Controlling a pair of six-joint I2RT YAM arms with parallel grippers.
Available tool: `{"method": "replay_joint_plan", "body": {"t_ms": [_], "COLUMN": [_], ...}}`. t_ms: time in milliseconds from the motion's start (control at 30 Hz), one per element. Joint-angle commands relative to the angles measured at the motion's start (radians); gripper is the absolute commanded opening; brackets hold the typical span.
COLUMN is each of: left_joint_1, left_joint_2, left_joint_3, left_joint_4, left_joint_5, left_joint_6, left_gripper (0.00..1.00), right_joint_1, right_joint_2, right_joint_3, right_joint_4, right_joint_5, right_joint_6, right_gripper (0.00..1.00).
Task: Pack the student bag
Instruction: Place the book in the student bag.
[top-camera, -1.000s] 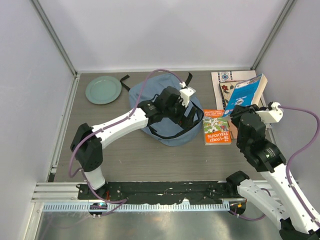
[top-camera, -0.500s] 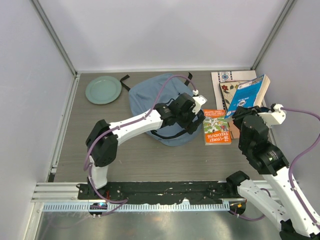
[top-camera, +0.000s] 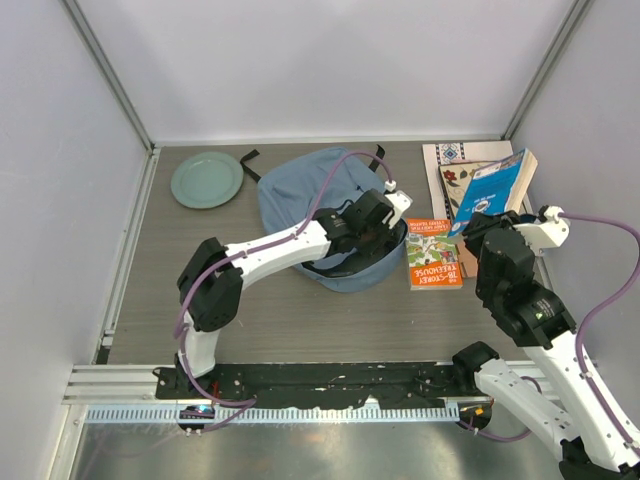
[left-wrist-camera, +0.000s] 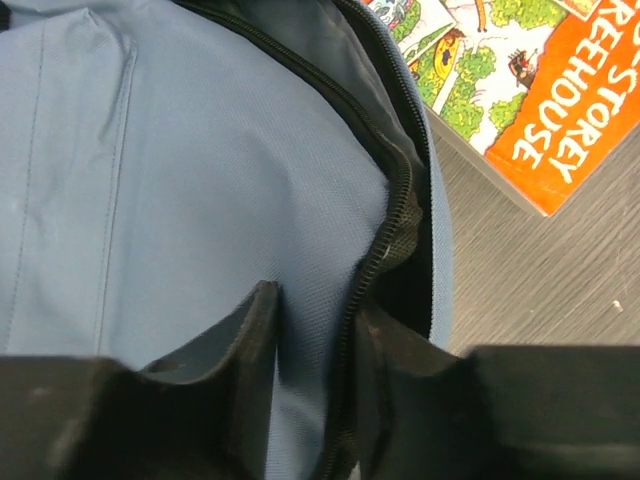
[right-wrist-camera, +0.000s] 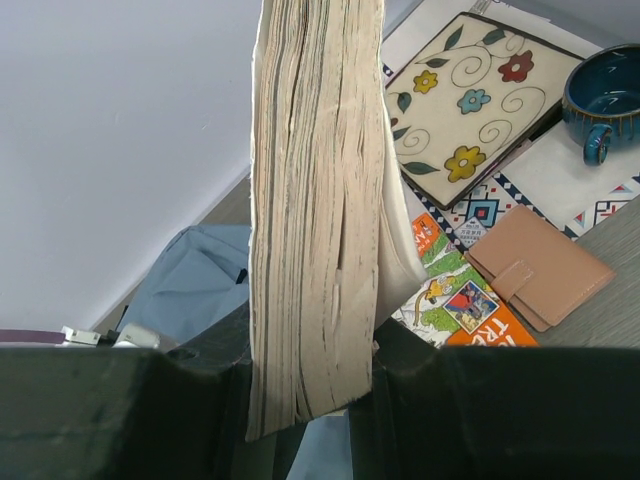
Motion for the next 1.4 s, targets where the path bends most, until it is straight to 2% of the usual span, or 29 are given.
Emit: {"method": "replay_joint_plan", "body": {"t_ms": [0, 67, 100, 133, 367, 600, 767, 933, 1333, 1367], "left_joint_1": [0.000, 0.000, 0.001, 0.001, 0.039, 0.099, 0.110, 0.109, 0.110, 0.110], "left_joint_2": [-0.006, -0.014, -0.017, -0.018, -0.082, -0.171, -0.178, -0.188, -0.202, -0.207], "left_joint_3": [0.030, 0.028, 0.028, 0.031, 0.071, 0.153, 0.211, 0.216, 0.228, 0.229], "left_joint_4": [0.025, 0.029, 0.031, 0.023, -0.017, -0.058, -0.087, -0.077, -0.083, -0.083], "left_joint_5": [-0.045, -0.064, -0.076, -0.117, -0.206, -0.185, -0.180, -0.174, -0.196, -0.197], "left_joint_6": [0.002, 0.002, -0.001, -0.009, -0.070, -0.158, -0.182, -0.207, -0.216, -0.216], "left_gripper": [0.23, 0.13, 0.02, 0.00, 0.00, 0.00, 0.00, 0.00, 0.00, 0.00], "right_joint_1": [0.002, 0.001, 0.001, 0.001, 0.002, 0.001, 0.001, 0.001, 0.001, 0.001], "right_joint_2": [0.000, 0.007, 0.010, 0.010, -0.001, -0.042, -0.070, -0.058, 0.160, 0.175], "right_joint_3": [0.021, 0.015, 0.013, 0.010, -0.039, -0.126, -0.150, -0.205, -0.323, -0.329], "right_joint_4": [0.079, 0.078, 0.073, 0.070, 0.032, 0.000, 0.015, 0.176, 0.556, 0.626], "right_joint_5": [0.011, -0.015, -0.024, -0.035, -0.171, -0.326, -0.429, -0.643, -0.969, -0.995], "right_joint_6": [0.012, 0.018, 0.023, 0.026, 0.110, 0.208, 0.232, 0.333, 0.474, 0.491], "right_gripper": [0.01, 0.01, 0.01, 0.01, 0.01, 0.01, 0.01, 0.01, 0.01, 0.01]}}
